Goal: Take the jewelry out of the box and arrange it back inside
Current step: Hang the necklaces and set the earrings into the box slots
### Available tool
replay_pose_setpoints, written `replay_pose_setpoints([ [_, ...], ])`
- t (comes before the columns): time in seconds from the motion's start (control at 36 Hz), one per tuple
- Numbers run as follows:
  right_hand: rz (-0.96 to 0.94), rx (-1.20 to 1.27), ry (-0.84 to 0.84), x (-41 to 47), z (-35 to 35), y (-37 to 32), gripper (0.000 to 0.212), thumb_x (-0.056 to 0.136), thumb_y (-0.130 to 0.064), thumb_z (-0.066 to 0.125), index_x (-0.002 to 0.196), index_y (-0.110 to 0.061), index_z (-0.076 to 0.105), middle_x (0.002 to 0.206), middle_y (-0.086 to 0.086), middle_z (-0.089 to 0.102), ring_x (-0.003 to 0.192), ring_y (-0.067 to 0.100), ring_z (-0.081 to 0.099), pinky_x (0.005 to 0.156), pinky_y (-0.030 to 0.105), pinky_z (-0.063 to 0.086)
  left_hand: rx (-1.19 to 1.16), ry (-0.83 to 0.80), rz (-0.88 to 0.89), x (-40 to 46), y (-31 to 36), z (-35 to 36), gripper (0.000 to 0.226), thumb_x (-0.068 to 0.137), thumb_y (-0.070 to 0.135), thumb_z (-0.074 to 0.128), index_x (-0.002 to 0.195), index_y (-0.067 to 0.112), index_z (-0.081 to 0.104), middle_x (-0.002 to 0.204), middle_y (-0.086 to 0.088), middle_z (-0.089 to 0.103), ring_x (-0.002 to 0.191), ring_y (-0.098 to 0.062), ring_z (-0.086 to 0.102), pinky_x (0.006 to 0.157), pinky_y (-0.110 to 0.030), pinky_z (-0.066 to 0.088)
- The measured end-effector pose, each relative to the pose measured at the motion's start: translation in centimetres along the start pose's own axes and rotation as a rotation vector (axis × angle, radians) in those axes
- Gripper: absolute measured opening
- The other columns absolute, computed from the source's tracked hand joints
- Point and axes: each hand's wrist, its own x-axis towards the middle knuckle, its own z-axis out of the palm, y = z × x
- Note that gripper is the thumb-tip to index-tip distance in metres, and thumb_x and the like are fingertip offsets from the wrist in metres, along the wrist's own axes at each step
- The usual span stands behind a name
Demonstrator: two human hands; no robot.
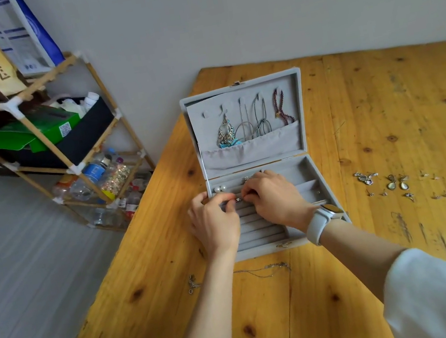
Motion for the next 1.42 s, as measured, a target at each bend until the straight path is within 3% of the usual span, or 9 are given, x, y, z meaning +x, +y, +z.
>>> replay_pose_setpoints([
  [0.42, 0.020, -0.056, 0.188, -0.7, 1.2, -0.5, 0.019, 0.091, -0.024, 0.052, 0.096, -0.009, 0.062, 0.102, 0.010, 0.060, 0.103, 0.030, 0.048, 0.084, 0.036, 0.034, -0.012, -0.003, -0.011, 0.1, 0.0, -0.1, 0.012, 0.083, 0.021, 0.064, 0.090, 0.028, 0.072, 0.129, -0.003, 0.046, 0.120, -0.026, 0.037, 0.101, -0.039, 0.030],
  [0.97, 0.053, -0.041, 0.185, -1.6, 1.3, -0.6, 0.021, 0.093, -0.021, 0.045, 0.102, -0.010, 0.061, 0.107, 0.008, 0.056, 0.104, 0.028, 0.046, 0.084, 0.035, 0.032, 0.041, -0.078, -0.020, 0.0, 0.3, -0.2, 0.008, 0.082, 0.032, 0.064, 0.089, 0.035, 0.067, 0.136, -0.001, 0.039, 0.127, -0.024, 0.032, 0.103, -0.038, 0.024],
  [1.11, 0.050, 0.000, 0.183, -1.6, 1.2, -0.6, 0.021, 0.093, -0.017, 0.046, 0.101, -0.009, 0.064, 0.104, 0.011, 0.057, 0.102, 0.031, 0.047, 0.082, 0.037, 0.032, 0.048, -0.064, -0.005, 0.2, 0.0, 0.0, 0.009, 0.086, 0.028, 0.062, 0.090, 0.033, 0.068, 0.136, -0.001, 0.039, 0.126, -0.025, 0.033, 0.101, -0.039, 0.025],
  [1.28, 0.030, -0.016, 0.171, -2.0, 0.9, -0.3, 0.028, 0.095, -0.017, 0.042, 0.114, -0.017, 0.062, 0.110, 0.007, 0.058, 0.107, 0.028, 0.046, 0.084, 0.037, 0.029, -0.005, -0.037, 0.009, 0.4, -0.3, 0.2, 0.013, 0.084, 0.022, 0.063, 0.089, 0.032, 0.071, 0.133, -0.004, 0.042, 0.127, -0.024, 0.035, 0.104, -0.043, 0.028],
  [1.42, -0.005, 0.095, 0.254, -2.8, 0.6, 0.1, 0.024, 0.089, -0.012, 0.051, 0.110, -0.013, 0.064, 0.104, 0.009, 0.065, 0.100, 0.032, 0.055, 0.081, 0.041, 0.036, -0.072, -0.020, 0.048, 0.2, -0.4, 0.3, 0.021, 0.081, 0.020, 0.067, 0.101, 0.026, 0.070, 0.132, -0.008, 0.042, 0.125, -0.027, 0.037, 0.105, -0.044, 0.029],
])
